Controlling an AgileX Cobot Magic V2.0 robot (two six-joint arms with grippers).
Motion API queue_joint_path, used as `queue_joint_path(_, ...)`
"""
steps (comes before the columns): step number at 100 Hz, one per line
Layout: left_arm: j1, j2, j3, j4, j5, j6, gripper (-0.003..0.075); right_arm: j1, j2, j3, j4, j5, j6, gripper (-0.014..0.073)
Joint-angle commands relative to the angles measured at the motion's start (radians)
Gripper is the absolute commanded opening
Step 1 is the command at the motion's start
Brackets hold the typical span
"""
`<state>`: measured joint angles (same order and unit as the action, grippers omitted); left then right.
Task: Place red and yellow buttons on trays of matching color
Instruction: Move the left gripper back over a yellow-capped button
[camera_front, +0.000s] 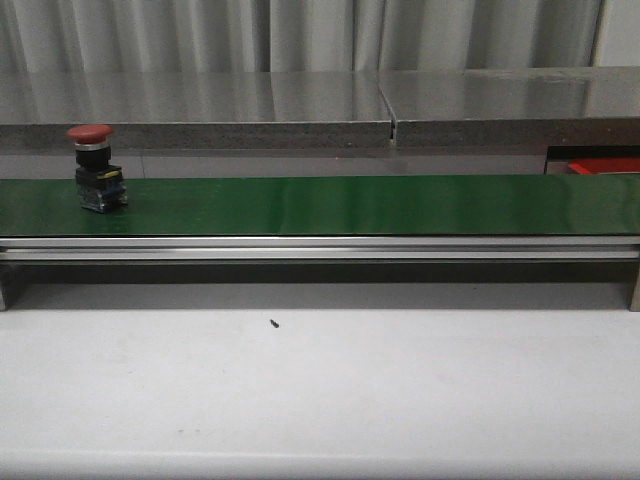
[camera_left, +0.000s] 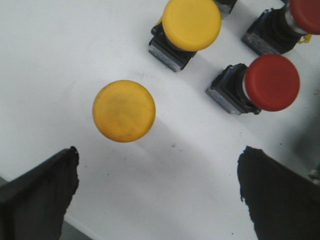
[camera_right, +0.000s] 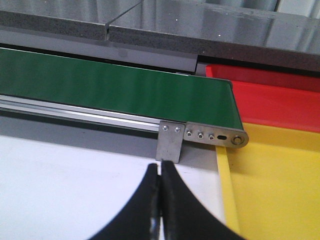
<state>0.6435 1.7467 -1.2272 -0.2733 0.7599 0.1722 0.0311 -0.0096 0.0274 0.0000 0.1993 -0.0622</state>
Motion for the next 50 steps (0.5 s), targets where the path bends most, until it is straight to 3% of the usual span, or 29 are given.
queue_joint_path(1,0.0,-0.015,-0.034,-0.002,-0.048,-0.009,0.0599,0.0,-0.018,-0.001,-0.011,-0.076,-0.002,-0.0068)
queue_joint_path(50,0.028,0.11,-0.109,-0.015,-0.065,-0.016,0.0599,0.0,-0.018,-0.001,-0.011,-0.076,-0.002,-0.0068)
